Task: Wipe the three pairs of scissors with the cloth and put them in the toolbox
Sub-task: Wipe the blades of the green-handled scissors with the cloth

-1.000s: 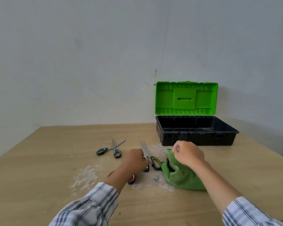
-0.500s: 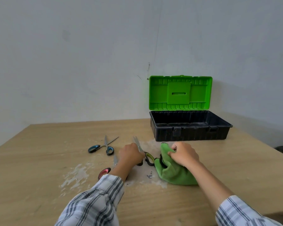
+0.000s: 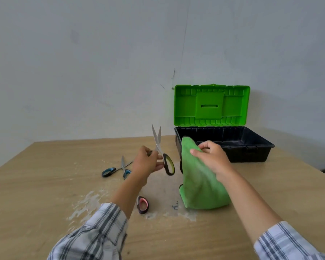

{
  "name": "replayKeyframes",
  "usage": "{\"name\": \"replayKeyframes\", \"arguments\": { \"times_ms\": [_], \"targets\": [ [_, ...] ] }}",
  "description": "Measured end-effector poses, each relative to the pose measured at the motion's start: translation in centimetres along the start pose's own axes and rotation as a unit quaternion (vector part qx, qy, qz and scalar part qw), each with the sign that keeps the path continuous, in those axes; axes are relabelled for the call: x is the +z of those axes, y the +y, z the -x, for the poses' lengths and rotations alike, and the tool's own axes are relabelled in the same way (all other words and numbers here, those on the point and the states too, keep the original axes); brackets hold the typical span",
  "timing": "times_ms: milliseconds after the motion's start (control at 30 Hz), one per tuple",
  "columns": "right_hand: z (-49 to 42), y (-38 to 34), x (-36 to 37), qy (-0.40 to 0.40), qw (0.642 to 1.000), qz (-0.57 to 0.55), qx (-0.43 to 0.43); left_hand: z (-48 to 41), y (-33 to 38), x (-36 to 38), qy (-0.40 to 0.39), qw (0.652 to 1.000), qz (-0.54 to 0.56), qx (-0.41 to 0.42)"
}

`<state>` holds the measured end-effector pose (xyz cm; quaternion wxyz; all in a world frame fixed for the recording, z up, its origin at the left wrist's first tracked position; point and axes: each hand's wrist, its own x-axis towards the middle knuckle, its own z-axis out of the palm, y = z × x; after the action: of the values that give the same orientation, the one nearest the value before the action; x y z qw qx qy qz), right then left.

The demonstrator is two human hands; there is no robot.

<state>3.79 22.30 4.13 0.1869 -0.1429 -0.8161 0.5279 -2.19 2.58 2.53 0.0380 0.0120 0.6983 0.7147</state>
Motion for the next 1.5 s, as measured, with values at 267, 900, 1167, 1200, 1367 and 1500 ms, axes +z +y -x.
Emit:
{"name": "replayKeyframes", "arguments": {
  "times_ms": [267,900,1167,1200,1367,1500],
  "targets": [
    [-4.8,-6.6,1.7,0.111,0.988,-0.069,-0.08,-1.0,4.2,-2.4,-0.066,0.989,0.11,0.075],
    [-7.8,-6.5,5.8,-0.142,0.979,-0.1,-0.105,-4.8,7.3,-5.7,-0.187,0.974,0.02,0.129],
    [-7.6,-6.3,7.2,-0.135,0.974,-0.151,-0.1,-6.1,7.1,-5.5,-0.146,0.955,0.251,0.055],
    [-7.6,-6.4,7.6,-0.127,0.973,-0.168,-0.097,-6.0,7.0,-5.3,-0.15,0.938,0.312,0.034],
    [-7.5,-6.9,8.5,-0.088,0.966,-0.219,-0.107,-5.7,6.5,-4.2,-0.2,0.855,0.478,-0.003],
    [-7.4,-7.1,8.3,-0.081,0.965,-0.221,-0.118,-5.7,6.3,-2.7,-0.161,0.906,0.387,0.061]
  ]
}}
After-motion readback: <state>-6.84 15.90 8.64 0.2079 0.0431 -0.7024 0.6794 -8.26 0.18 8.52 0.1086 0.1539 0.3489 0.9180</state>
